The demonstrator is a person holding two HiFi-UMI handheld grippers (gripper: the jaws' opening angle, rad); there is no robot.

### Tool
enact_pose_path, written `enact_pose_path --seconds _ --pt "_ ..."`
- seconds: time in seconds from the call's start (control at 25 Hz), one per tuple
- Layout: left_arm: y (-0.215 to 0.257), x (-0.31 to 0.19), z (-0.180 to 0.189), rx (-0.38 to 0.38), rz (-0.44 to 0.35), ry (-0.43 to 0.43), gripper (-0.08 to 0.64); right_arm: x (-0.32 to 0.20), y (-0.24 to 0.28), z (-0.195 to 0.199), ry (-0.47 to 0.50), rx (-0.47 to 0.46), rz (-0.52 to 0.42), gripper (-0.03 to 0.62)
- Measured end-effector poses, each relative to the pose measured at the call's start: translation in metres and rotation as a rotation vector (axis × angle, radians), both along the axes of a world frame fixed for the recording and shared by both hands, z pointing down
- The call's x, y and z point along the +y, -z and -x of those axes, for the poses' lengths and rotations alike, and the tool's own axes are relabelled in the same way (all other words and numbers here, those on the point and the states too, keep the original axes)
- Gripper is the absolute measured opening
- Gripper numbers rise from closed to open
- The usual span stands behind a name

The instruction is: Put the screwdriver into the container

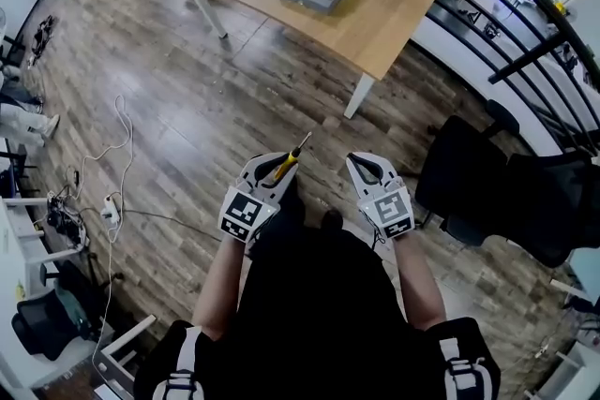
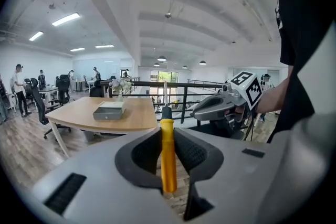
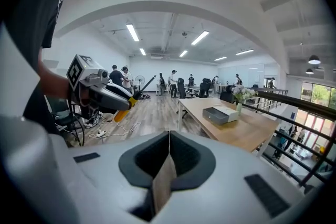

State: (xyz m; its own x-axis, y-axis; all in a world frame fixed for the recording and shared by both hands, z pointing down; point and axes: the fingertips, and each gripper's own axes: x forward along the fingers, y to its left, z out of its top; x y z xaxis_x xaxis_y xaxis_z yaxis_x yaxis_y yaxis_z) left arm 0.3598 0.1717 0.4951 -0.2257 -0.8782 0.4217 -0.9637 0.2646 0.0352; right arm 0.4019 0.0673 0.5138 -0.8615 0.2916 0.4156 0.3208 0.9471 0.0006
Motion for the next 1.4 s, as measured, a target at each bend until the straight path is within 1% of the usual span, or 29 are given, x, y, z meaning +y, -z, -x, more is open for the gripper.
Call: enact_pose_path --seconds 0.2,0.64,1.04,1.4 --pt "0.000 0.001 0.025 0.003 0.003 -0.009 0.086 0.003 0.000 0.024 0.002 0.006 -0.003 0.025" --pt "-0.002 0.004 0.080 0.010 -0.003 -0.034 0.086 0.011 -0.002 0.077 0.008 0.022 -0.042 0.025" --pt "-0.006 0.006 0.125 0.019 -0.021 -0.064 0.086 0.016 -0.005 0.116 -0.028 0.031 -0.061 0.025" --pt "-0.008 0.018 0.162 0.016 -0.019 -0.100 0.086 0.030 -0.006 0.149 -0.074 0.024 -0.065 0.025"
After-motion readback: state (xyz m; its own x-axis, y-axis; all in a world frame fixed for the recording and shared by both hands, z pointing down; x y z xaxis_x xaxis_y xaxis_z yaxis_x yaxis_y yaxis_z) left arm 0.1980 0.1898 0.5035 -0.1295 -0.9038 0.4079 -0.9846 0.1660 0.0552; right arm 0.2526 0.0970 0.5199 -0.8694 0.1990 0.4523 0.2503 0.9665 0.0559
